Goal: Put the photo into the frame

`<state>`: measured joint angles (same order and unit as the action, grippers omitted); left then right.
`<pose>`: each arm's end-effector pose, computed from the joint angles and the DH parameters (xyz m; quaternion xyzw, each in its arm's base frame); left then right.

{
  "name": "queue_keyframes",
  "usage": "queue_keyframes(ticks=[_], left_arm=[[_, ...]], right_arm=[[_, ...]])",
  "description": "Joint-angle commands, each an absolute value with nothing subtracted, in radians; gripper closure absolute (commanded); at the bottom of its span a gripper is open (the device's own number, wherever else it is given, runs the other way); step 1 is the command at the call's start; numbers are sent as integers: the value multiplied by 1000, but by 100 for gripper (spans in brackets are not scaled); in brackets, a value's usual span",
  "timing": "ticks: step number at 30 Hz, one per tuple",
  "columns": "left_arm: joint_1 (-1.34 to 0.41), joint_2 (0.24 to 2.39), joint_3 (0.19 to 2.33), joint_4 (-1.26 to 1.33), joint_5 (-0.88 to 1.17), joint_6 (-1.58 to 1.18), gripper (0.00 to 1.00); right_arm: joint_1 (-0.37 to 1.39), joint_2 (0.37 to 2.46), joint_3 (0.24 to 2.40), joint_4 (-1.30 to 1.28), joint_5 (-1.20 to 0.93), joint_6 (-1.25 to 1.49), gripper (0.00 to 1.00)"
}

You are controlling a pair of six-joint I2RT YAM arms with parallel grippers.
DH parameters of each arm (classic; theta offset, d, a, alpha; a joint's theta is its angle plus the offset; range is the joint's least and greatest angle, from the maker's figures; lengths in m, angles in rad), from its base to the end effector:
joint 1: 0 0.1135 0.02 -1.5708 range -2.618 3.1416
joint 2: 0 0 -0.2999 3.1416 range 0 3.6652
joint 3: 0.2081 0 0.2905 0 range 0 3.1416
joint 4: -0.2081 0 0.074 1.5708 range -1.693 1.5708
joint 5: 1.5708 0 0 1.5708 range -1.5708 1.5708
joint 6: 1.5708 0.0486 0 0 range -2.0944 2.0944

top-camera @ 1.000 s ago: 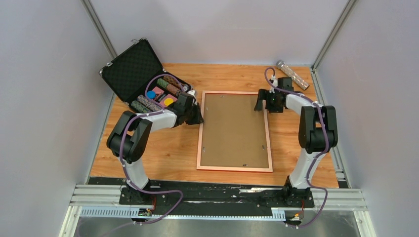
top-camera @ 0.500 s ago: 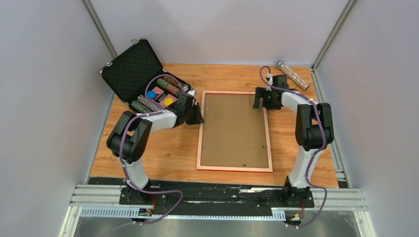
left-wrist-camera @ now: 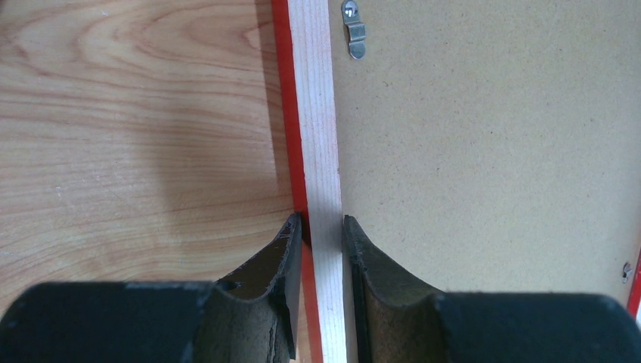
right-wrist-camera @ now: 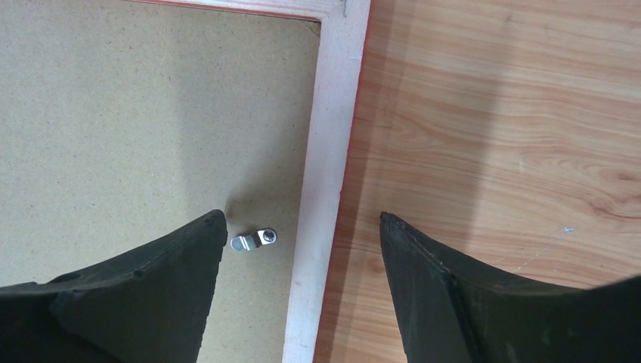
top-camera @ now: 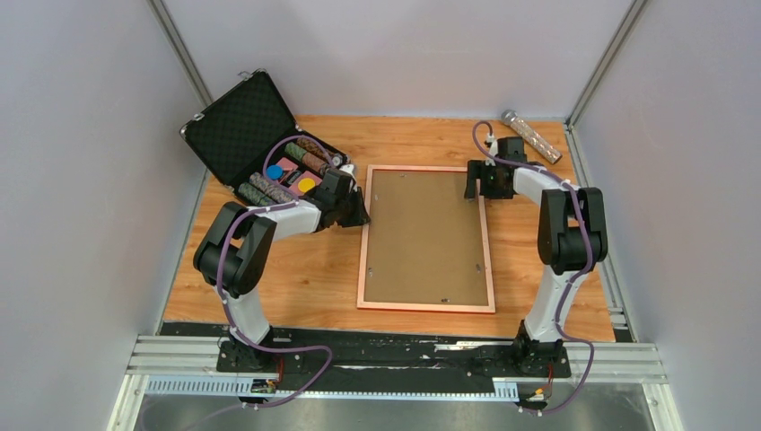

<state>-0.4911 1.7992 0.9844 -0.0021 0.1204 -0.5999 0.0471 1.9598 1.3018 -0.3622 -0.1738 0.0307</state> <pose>0.3590 -0.1986 0.1509 -0.0283 0.9279 -0.2385 0.2851 0.4582 0.0300 0.1608 -0.0314 0.9585 0.0940 0.2674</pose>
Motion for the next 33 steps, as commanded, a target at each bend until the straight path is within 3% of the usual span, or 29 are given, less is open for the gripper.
queue_keyframes(ticks=[1, 19, 33], left_arm=[[-496, 1773, 974, 29, 99, -603, 94], [-496, 1762, 976, 27, 92, -600, 93], [-496, 1760, 975, 28, 94, -602, 93]], right_arm=[[34, 1940, 1275, -377, -146, 5, 23], [34, 1879, 1221, -392, -155, -109, 35], [34, 1862, 1239, -395, -172, -138, 56]])
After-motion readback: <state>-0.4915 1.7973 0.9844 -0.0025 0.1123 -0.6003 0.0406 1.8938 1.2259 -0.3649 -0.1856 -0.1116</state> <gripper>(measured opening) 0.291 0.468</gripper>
